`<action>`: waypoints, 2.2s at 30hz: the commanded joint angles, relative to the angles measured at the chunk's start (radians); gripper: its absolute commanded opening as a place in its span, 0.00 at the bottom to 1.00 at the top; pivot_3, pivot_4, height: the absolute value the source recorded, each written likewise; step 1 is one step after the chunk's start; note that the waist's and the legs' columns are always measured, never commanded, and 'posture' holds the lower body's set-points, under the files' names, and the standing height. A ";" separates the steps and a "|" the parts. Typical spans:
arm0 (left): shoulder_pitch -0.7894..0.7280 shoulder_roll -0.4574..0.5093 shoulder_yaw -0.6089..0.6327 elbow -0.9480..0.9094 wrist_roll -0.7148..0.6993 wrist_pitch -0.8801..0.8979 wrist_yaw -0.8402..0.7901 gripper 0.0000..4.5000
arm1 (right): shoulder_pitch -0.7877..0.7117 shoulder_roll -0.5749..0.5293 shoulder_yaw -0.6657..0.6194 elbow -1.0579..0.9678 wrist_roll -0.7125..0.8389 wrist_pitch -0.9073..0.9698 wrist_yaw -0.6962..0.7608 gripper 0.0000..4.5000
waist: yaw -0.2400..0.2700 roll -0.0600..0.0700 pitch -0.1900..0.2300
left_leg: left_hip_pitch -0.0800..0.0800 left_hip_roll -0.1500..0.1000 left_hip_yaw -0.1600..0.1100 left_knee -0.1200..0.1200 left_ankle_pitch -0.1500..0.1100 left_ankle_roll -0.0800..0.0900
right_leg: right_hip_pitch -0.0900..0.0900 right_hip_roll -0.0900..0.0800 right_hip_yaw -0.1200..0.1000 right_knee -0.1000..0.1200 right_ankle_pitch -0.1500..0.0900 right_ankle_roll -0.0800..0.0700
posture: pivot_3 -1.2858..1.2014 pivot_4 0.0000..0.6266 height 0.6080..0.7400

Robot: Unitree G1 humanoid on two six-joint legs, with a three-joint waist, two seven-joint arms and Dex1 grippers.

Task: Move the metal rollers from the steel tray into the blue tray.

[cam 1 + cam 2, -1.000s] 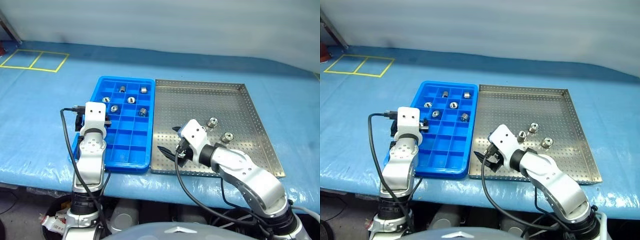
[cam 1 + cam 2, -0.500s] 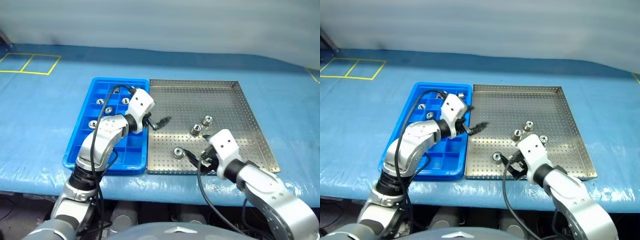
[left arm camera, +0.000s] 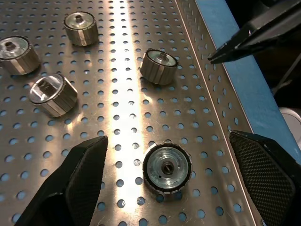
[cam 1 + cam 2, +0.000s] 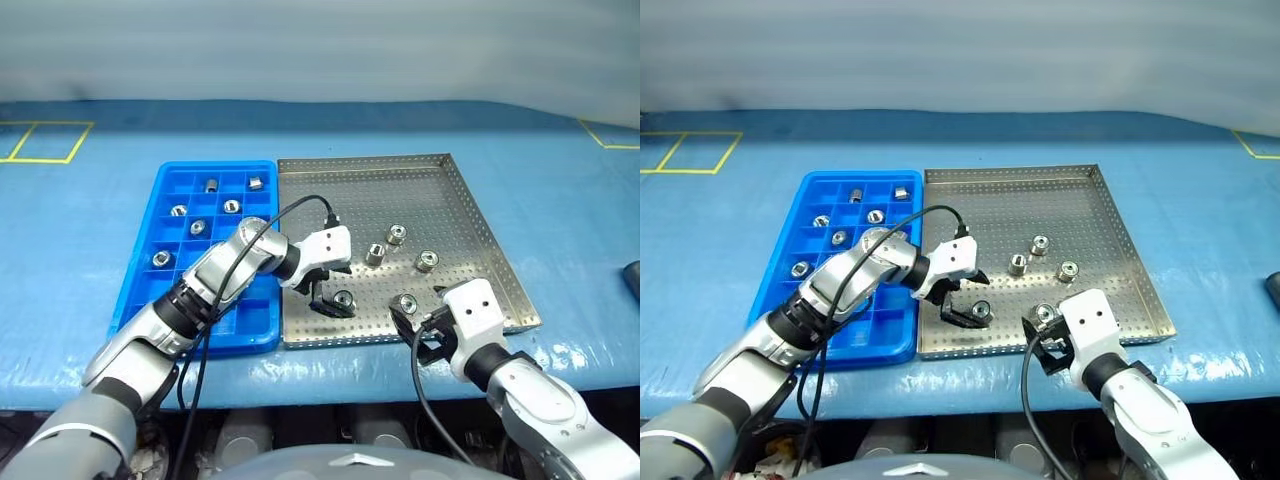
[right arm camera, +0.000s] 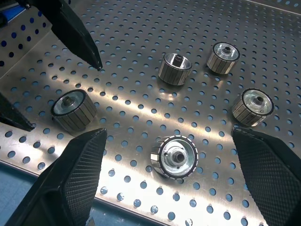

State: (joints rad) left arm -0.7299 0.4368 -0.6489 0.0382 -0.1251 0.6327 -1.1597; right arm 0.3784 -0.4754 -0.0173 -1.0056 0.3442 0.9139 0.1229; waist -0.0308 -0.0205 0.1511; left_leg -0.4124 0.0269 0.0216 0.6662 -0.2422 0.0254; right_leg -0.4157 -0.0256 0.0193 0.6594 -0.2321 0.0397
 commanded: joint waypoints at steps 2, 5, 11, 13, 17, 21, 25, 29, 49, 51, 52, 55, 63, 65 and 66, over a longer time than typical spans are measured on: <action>-0.029 -0.019 -0.038 0.044 0.059 -0.054 -0.020 0.99 | 0.004 0.008 0.011 -0.042 0.006 -0.038 -0.030 1.00 | -0.003 0.000 0.000 | 0.000 0.001 0.000 0.000 0.000 0.000 | 0.000 0.000 0.000 0.000 0.000 0.000 | 0.48 0.24 1.00; -0.030 -0.034 -0.056 0.068 0.082 -0.071 -0.034 0.93 | -0.003 0.010 0.015 -0.042 0.008 -0.035 -0.038 1.00 | -0.003 0.000 0.000 | 0.000 0.001 0.000 0.001 0.000 0.000 | 0.000 -0.001 0.001 0.000 0.000 0.000 | 0.48 0.24 1.00; -0.022 -0.064 -0.055 0.087 0.102 -0.086 -0.037 0.59 | -0.033 0.010 0.017 -0.042 0.011 -0.018 -0.037 1.00 | -0.004 0.000 0.000 | 0.000 0.001 0.000 0.001 0.000 0.000 | 0.000 -0.001 0.001 0.000 0.000 0.000 | 0.49 0.24 1.00; -0.020 -0.069 -0.054 0.085 0.106 -0.086 -0.037 0.44 | -0.038 0.009 0.019 -0.042 0.012 -0.015 -0.034 1.00 | -0.004 0.000 0.000 | 0.000 0.001 0.000 0.001 0.000 0.000 | 0.000 0.000 0.001 0.000 0.000 0.001 | 0.49 0.24 1.00; -0.011 -0.073 -0.042 0.073 0.107 -0.077 -0.036 0.37 | -0.050 0.010 0.021 -0.042 0.013 -0.005 -0.031 1.00 | -0.003 0.000 0.000 | 0.000 0.001 0.000 0.001 0.000 0.000 | 0.000 0.000 0.001 0.000 0.000 0.001 | 0.49 0.24 1.00; 0.018 -0.088 0.081 0.011 0.071 -0.007 0.063 0.37 | -0.089 0.004 0.034 -0.035 0.018 0.011 -0.013 1.00 | -0.002 0.000 0.000 | 0.000 0.002 0.001 0.001 0.000 0.000 | 0.000 -0.001 0.001 0.000 0.000 0.001 | 0.51 0.24 1.00; 0.061 -0.115 0.271 -0.101 0.010 0.112 0.207 0.37 | -0.161 -0.010 0.065 -0.013 0.020 0.026 0.018 1.00 | 0.004 0.000 0.000 | 0.000 0.003 0.000 0.001 0.000 0.000 | 0.000 0.000 0.001 0.001 0.001 0.002 | 0.53 0.24 1.00; 0.139 -0.119 0.451 -0.267 -0.013 0.213 0.369 0.37 | -0.298 -0.025 0.132 0.043 0.031 0.038 0.078 1.00 | 0.013 0.000 0.000 | 0.000 0.003 0.000 0.001 0.000 0.000 | 0.000 0.000 0.001 0.001 0.004 0.006 | 0.56 0.24 1.00; 0.590 -0.020 0.728 -0.850 0.028 0.674 0.778 0.37 | -0.660 -0.032 0.377 0.320 0.009 -0.054 0.357 1.00 | 0.168 -0.001 0.001 | 0.000 0.001 -0.006 0.000 0.000 0.000 | 0.002 -0.003 -0.005 -0.001 0.002 0.003 | 0.69 0.24 1.00; 0.603 -0.019 0.731 -0.853 0.024 0.685 0.794 0.37 | -0.664 -0.030 0.382 0.328 0.008 -0.059 0.366 1.00 | 0.183 -0.001 0.001 | -0.001 0.002 -0.006 0.000 0.000 0.000 | 0.002 -0.003 -0.005 -0.001 0.002 0.003 | 0.69 0.24 1.00; 0.607 -0.024 0.734 -0.852 0.019 0.687 0.798 0.37 | -0.666 -0.028 0.385 0.331 0.007 -0.061 0.371 1.00 | 0.188 -0.001 0.001 | -0.001 0.002 -0.006 0.000 0.000 -0.001 | 0.002 -0.003 -0.006 -0.001 0.002 0.002 | 0.69 0.24 1.00; 0.608 -0.034 0.731 -0.841 0.002 0.686 0.805 0.37 | -0.665 -0.024 0.390 0.330 0.001 -0.063 0.374 1.00 | 0.208 -0.001 0.001 | -0.001 0.002 -0.007 0.000 0.000 -0.001 | 0.002 -0.003 -0.007 -0.001 0.001 0.001 | 0.69 0.24 1.00; 0.591 -0.044 0.714 -0.777 -0.028 0.658 0.824 0.37 | -0.619 -0.019 0.356 0.292 -0.008 -0.045 0.346 1.00 | 0.238 -0.001 0.001 | -0.002 0.001 -0.007 -0.001 0.000 -0.001 | 0.001 -0.003 -0.007 -0.001 0.000 -0.001 | 0.66 0.24 1.00; 0.579 -0.041 0.709 -0.760 -0.032 0.649 0.822 0.37 | -0.604 -0.019 0.349 0.280 -0.006 -0.038 0.336 1.00 | 0.237 -0.001 0.001 | -0.002 0.002 -0.007 -0.001 0.000 -0.001 | 0.001 -0.003 -0.007 -0.001 0.000 -0.001 | 0.66 0.24 1.00; 0.567 -0.042 0.708 -0.744 -0.033 0.636 0.822 0.37 | -0.594 -0.018 0.346 0.272 -0.005 -0.035 0.331 1.00 | 0.237 -0.001 0.001 | -0.002 0.002 -0.007 -0.001 0.000 -0.001 | 0.001 -0.003 -0.007 -0.001 0.000 -0.002 | 0.66 0.24 1.00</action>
State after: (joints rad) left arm -0.1395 0.3953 0.0644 -0.7196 -0.1503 1.2973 -0.3431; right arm -0.2198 -0.4991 0.3545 -0.6846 0.3372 0.8823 0.4644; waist 0.2061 -0.0215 0.1524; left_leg -0.4140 0.0284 0.0141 0.6655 -0.2419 0.0247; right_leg -0.4143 -0.0289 0.0122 0.6587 -0.2323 0.0381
